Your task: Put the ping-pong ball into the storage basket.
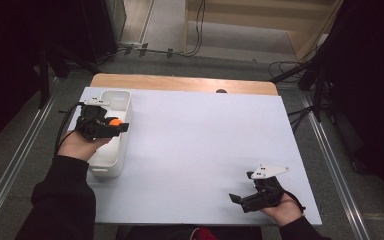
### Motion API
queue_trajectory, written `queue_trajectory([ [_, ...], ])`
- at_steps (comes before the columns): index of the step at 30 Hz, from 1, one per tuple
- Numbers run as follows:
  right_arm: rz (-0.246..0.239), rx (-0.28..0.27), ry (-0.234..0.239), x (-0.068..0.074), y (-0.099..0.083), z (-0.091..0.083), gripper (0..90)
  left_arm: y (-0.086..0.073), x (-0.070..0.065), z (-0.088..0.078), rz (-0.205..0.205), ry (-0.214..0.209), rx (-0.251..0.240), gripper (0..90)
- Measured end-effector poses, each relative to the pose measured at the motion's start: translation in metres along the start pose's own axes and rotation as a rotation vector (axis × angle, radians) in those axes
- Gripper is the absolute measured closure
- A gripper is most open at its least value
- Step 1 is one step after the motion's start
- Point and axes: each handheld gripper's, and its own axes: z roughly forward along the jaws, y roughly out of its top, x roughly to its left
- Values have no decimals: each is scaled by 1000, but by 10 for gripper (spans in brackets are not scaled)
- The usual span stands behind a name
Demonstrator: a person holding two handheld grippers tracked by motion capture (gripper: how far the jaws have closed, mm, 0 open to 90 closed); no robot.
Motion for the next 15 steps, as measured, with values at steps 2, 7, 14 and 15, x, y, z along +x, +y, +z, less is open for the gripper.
queue_trajectory([
  [2,-7,2,-3,0,0,0,0,-1,3,-1,-8,8,-3,505],
  [7,1,10,4,1,0,0,0,-2,7,-3,-24,20,-8,505],
  [14,6,11,4,1,0,1,0,-5,18,-8,-57,50,-15,505],
  [15,4,13,6,1,0,1,0,-5,18,-8,-58,51,-10,504],
])
